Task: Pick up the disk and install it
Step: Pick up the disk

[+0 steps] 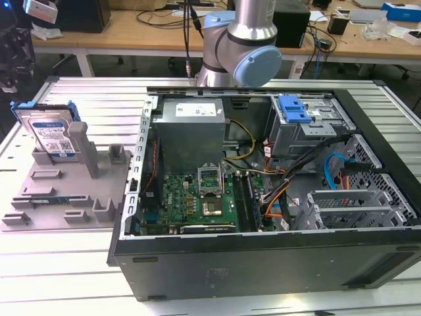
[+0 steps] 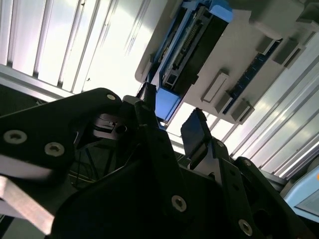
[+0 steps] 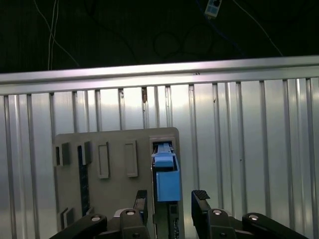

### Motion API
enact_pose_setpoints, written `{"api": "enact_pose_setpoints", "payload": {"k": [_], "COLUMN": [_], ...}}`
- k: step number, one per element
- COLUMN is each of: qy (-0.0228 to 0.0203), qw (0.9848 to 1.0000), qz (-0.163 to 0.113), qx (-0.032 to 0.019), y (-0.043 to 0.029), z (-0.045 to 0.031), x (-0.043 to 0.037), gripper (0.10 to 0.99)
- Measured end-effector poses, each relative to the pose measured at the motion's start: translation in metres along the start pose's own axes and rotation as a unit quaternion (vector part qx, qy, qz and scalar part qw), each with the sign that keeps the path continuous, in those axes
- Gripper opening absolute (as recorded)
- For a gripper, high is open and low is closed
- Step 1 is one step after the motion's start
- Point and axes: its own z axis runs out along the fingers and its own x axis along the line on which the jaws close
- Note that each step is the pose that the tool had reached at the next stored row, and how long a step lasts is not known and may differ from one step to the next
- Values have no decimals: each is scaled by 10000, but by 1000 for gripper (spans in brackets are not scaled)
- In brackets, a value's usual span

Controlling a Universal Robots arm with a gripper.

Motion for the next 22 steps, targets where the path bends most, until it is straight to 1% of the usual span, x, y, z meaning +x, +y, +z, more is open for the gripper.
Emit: {"api": "enact_pose_setpoints", "payload": {"k": [14,19,22], "qy": [0,0,0], "qw": [10000,10000,10000], "qz": [-1,0,-9], "qx": [0,-1,0], "y": [1,23,33], "z": [127,193,214], "x": [-2,-3,-2], "gripper": [482,482,482]}}
